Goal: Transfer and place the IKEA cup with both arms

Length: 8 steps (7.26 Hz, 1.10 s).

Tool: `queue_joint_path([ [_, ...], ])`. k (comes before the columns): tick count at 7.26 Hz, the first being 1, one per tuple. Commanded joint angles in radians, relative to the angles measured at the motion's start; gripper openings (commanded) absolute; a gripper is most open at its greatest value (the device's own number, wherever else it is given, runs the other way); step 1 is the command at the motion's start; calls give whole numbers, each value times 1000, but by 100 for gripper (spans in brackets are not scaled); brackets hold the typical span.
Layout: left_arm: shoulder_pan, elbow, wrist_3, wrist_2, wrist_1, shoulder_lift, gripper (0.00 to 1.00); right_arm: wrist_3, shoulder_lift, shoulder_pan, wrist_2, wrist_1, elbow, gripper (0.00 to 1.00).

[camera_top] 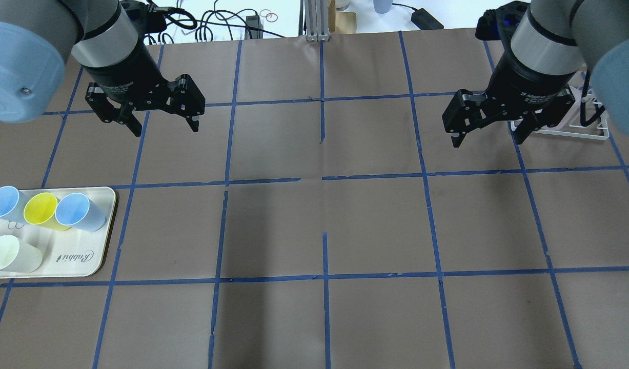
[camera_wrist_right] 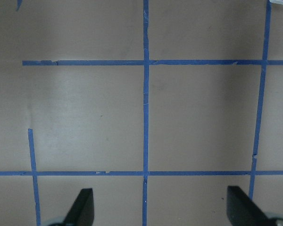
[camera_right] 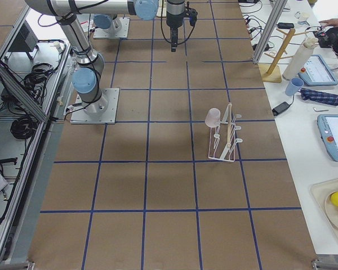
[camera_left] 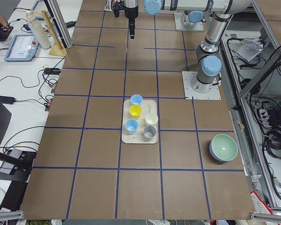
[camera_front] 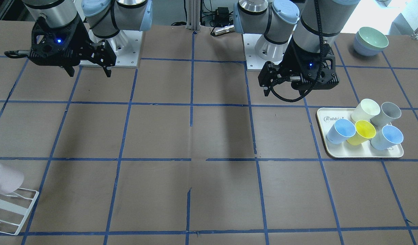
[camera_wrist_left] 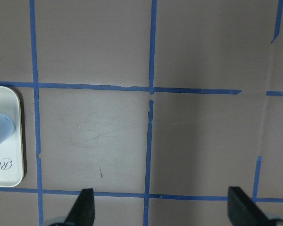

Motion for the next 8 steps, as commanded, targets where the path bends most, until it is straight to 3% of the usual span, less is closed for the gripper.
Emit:
queue_joint_path([
  [1,3,3,1,0,2,-4,100,2,2,-1,6,-3,1,100],
  [6,6,2,1,-2,2,1,100,-6,6,-10,-4,-16,-1,100],
  [8,6,2,1,-2,2,1,100,-38,8,-97,0,-21,-2,100],
])
